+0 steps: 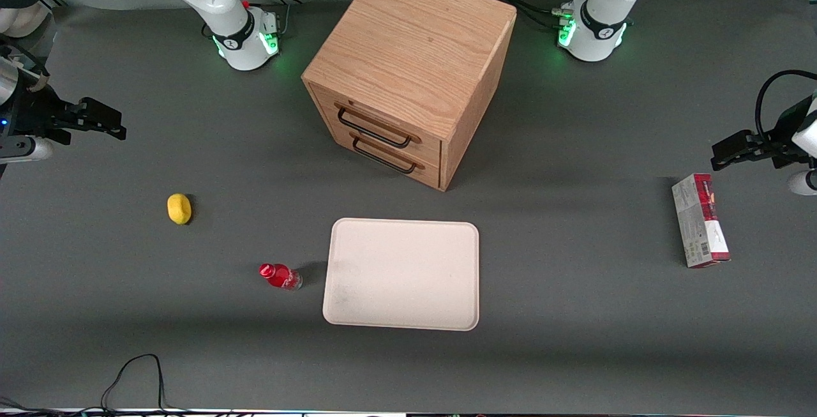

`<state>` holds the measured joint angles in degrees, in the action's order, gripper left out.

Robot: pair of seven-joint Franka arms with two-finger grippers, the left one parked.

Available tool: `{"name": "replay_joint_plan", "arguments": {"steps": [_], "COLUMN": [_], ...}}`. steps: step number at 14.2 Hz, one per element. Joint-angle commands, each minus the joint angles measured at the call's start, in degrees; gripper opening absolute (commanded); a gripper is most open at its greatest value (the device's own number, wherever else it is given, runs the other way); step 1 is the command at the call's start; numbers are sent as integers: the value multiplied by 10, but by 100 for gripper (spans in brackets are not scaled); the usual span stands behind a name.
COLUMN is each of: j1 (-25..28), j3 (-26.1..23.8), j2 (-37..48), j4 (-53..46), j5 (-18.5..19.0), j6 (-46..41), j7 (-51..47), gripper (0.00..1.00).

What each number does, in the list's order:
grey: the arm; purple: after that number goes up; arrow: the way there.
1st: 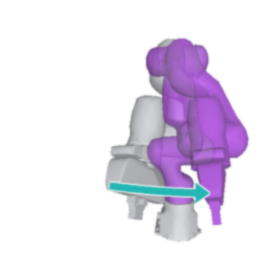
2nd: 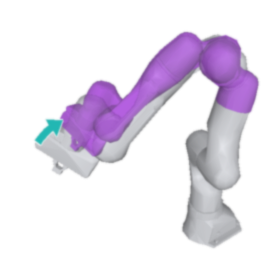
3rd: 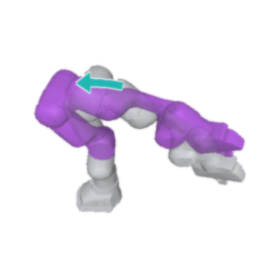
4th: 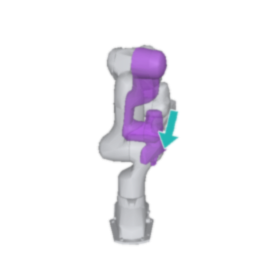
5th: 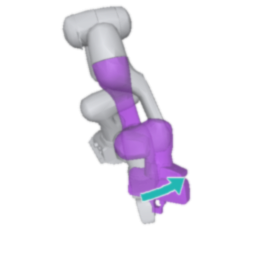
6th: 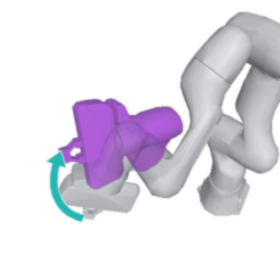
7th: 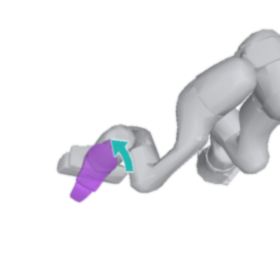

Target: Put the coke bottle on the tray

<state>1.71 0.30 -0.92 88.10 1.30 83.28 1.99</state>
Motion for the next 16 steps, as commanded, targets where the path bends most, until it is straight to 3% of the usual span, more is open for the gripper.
{"name": "replay_joint_plan", "arguments": {"steps": [1, 5, 16], "j1": [4, 4, 6], "j3": [1, 6, 14], "j2": [-14, -13, -13], "j4": [-22, -21, -21], "j5": [1, -32, -33], "j6": [-15, -15, -15], "j7": [-11, -4, -5], "gripper": [100, 100, 100]}}
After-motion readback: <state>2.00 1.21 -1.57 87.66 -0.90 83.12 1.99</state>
